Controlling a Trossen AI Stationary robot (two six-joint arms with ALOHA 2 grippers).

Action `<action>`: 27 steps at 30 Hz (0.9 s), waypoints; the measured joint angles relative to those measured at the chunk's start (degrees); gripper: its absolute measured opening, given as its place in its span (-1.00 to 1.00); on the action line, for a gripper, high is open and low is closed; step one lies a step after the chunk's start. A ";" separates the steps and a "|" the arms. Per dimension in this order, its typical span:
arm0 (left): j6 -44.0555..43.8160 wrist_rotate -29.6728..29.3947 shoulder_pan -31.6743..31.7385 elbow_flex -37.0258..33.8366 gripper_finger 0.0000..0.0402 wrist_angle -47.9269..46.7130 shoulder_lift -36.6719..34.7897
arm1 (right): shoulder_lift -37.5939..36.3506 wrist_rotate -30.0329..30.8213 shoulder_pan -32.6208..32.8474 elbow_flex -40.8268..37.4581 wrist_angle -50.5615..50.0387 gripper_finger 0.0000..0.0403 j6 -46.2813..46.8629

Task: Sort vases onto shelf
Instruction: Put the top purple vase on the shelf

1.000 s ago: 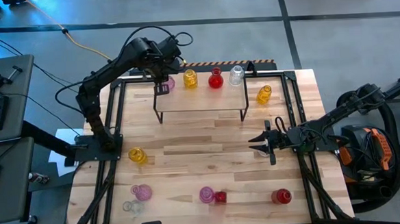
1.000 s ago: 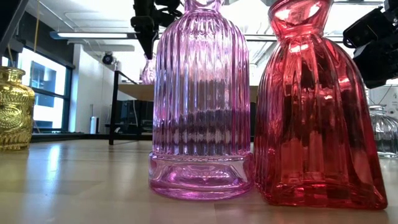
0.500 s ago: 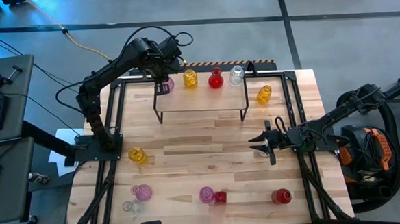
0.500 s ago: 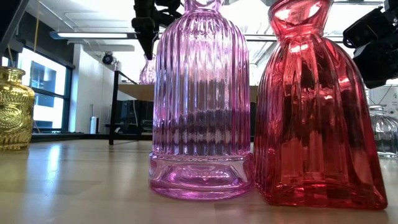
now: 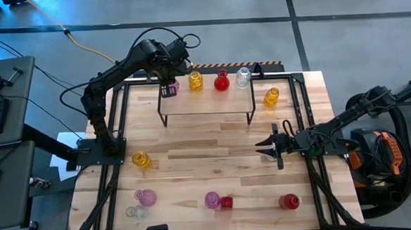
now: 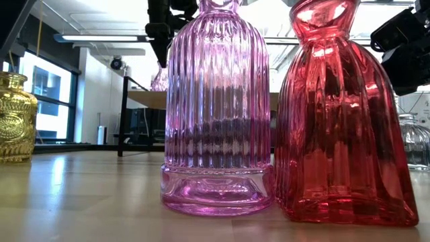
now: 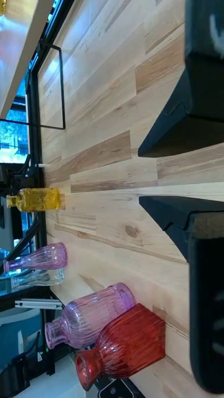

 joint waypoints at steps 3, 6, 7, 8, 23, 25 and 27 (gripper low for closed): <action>-0.40 -0.01 -0.01 0.00 -0.82 -0.01 0.01 | 0.00 0.00 0.00 0.01 0.01 -0.53 0.00; -0.40 0.05 0.00 -0.02 -0.82 0.21 0.05 | 0.00 0.02 0.00 0.01 0.01 -0.53 0.00; -0.40 0.04 0.00 -0.05 -0.81 0.34 0.07 | 0.01 0.00 0.00 0.00 0.01 -0.53 0.00; -0.40 0.00 0.00 -0.07 -0.78 0.47 0.09 | 0.00 0.01 0.00 0.00 0.01 -0.53 0.00; -0.33 -1.51 -0.57 -0.22 -0.50 0.35 0.31 | 0.01 0.02 0.00 -0.01 0.01 -0.53 0.00; -0.37 -1.53 -0.63 -0.22 -0.50 0.35 0.31 | 0.01 0.02 0.00 -0.01 0.01 -0.53 0.00; -0.40 -1.53 -0.63 -0.22 -0.50 0.23 0.28 | 0.02 0.00 0.00 0.01 0.01 -0.53 0.00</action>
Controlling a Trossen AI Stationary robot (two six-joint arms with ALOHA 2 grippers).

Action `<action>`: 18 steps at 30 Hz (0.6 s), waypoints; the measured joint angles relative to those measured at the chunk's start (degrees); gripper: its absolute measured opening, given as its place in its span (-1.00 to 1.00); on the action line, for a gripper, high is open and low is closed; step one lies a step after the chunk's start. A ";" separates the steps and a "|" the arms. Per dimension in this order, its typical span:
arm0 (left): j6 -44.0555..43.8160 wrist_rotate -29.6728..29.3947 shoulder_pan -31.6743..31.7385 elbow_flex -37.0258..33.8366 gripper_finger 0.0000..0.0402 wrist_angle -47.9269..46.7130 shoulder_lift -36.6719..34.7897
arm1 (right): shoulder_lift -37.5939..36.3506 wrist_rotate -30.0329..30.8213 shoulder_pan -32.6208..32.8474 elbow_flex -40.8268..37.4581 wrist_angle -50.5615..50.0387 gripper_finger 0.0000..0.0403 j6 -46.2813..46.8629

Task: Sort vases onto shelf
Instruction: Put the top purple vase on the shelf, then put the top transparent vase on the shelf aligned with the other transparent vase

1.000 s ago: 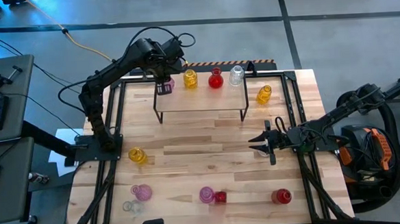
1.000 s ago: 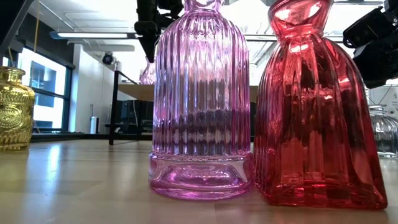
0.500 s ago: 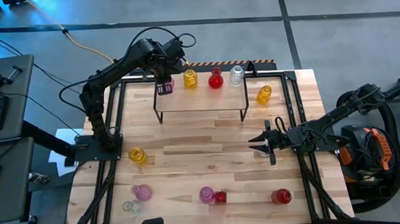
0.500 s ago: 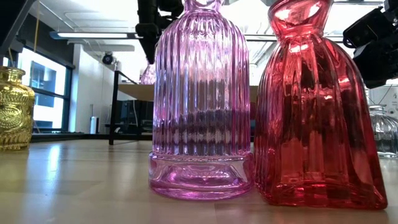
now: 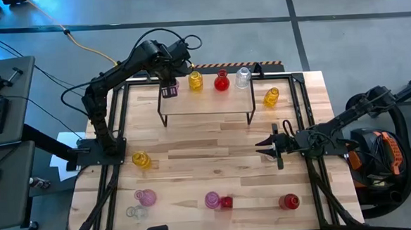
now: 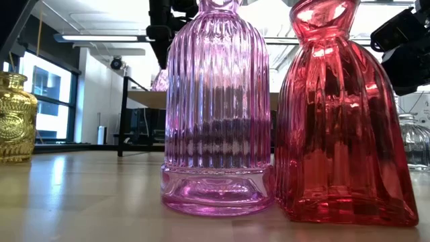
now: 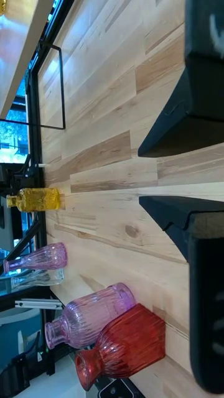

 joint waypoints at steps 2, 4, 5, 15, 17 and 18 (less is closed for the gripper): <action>-0.46 0.00 0.00 0.00 -0.50 -0.14 0.00 | -0.02 0.02 0.00 0.00 0.00 -0.53 0.00; -0.89 0.00 0.00 0.00 -0.50 -0.19 -0.12 | -0.02 0.01 0.00 -0.01 0.00 -0.53 0.00; -0.93 0.00 0.00 0.00 -0.50 -0.25 -0.26 | -0.01 0.01 0.00 -0.01 0.00 -0.53 0.01; -1.09 -0.29 -0.39 0.00 -0.50 -0.23 -1.92 | -0.01 0.00 0.00 -0.01 0.00 -0.53 0.00; -1.09 -0.46 -0.50 0.00 -0.50 -0.20 -1.97 | -0.02 0.02 0.00 0.00 0.00 -0.53 0.00; -1.09 -0.46 -0.61 0.00 -0.50 -0.18 -2.09 | -0.02 0.02 0.00 -0.01 0.00 -0.53 0.00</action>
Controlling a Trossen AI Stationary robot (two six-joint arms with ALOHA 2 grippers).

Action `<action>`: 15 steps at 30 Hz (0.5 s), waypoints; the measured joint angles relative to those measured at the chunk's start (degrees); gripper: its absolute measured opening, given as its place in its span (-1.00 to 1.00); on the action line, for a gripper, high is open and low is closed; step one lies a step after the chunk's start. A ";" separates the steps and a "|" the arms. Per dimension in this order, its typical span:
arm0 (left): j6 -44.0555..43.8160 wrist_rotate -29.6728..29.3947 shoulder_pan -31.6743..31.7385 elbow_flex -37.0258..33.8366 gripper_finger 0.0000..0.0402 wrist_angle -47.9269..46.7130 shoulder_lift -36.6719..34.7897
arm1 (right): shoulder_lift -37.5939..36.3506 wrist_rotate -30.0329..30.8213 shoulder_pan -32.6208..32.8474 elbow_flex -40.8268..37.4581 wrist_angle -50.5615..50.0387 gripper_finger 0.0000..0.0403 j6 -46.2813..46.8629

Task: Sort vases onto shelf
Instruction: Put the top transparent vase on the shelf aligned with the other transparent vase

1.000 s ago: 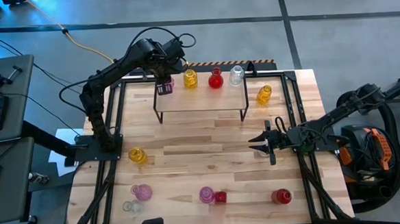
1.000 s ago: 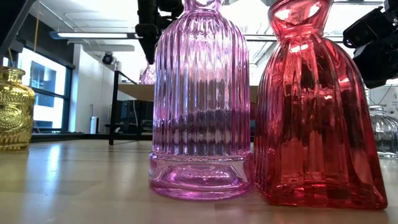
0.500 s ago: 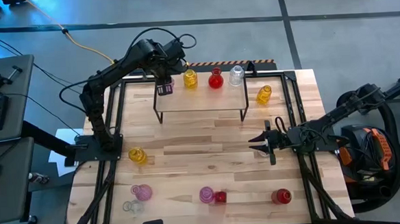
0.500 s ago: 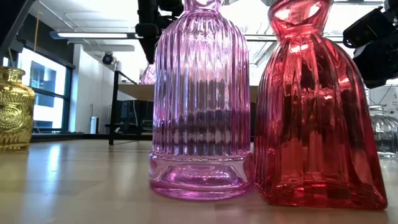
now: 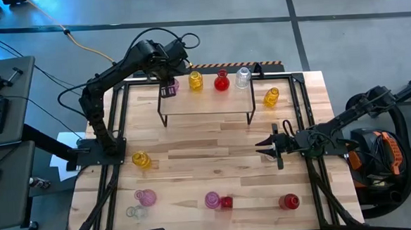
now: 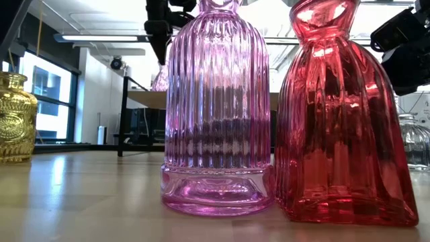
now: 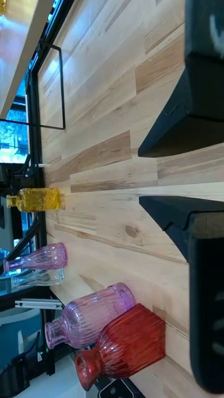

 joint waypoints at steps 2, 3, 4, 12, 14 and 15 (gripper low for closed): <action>-0.02 -0.04 -0.28 0.02 -0.50 -0.02 -0.33 | 0.00 -0.02 0.00 0.00 0.00 -0.53 0.00; -0.06 -0.04 -0.41 0.02 -0.50 -0.02 -0.61 | 0.02 -0.02 0.00 -0.01 0.00 -0.53 0.00; -0.09 -0.08 -0.46 0.02 -0.50 0.01 -0.77 | 0.00 -0.01 0.00 0.00 -0.01 -0.53 0.00; -1.29 -0.65 -0.85 0.02 -0.50 0.02 -2.95 | 0.01 -0.01 0.00 0.01 -0.25 -0.53 0.00; -1.86 -1.10 -1.29 0.02 -0.50 -0.21 -3.67 | 0.02 -0.01 0.00 0.00 -0.49 -0.53 0.00; -2.27 -1.37 -1.59 0.02 -0.50 -0.48 -4.04 | 0.02 0.00 0.00 0.00 -0.51 -0.53 0.00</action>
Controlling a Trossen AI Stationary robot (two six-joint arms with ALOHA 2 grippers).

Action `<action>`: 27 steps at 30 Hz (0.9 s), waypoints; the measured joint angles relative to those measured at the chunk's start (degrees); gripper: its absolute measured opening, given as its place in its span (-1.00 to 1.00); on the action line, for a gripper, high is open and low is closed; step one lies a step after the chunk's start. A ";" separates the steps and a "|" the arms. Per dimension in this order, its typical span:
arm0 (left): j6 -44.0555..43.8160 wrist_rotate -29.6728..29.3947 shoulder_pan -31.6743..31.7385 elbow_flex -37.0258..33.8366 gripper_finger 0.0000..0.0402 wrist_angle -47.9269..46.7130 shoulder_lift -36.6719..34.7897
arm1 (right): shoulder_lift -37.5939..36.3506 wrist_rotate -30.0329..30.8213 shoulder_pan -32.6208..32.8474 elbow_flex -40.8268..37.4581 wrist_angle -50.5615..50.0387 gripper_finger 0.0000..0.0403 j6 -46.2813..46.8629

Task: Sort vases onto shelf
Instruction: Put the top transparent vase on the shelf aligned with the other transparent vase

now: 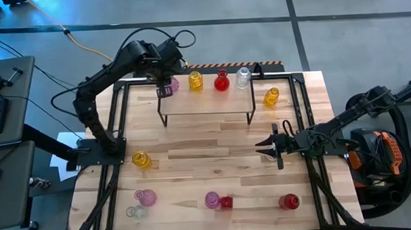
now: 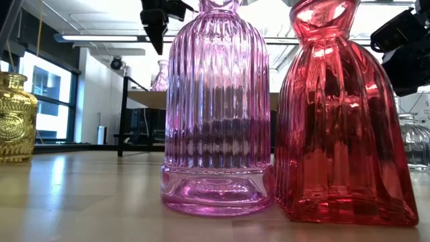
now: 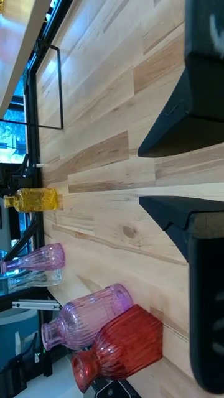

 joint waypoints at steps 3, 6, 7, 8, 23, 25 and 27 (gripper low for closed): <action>-1.83 -1.48 -1.23 0.02 -0.50 -1.36 -1.52 | 0.00 0.00 0.00 0.01 -0.37 -0.53 0.00; -4.03 -2.74 -2.59 0.02 -0.50 -2.92 -3.06 | 0.00 0.00 0.00 0.00 -0.37 -0.53 0.00; -4.78 -3.13 -3.09 0.02 -0.50 -2.78 -3.66 | -0.01 -0.02 0.00 0.00 -0.37 -0.53 0.00; -5.23 -3.35 -3.67 0.02 -0.50 -2.80 -4.34 | -0.01 -0.02 0.00 0.00 -0.37 -0.53 0.00; -18.20 -2.25 -11.71 -19.09 -0.50 -2.78 -23.43 | 0.00 -0.01 0.00 0.01 -0.37 -0.53 0.00; -21.15 -0.67 -13.03 -23.63 -0.50 -2.80 -27.00 | 0.00 0.00 0.00 -0.01 -0.37 -0.53 0.00; -24.37 0.83 -14.48 -28.01 -0.50 -2.35 -30.46 | 0.00 0.00 0.00 0.00 -0.39 -0.53 0.01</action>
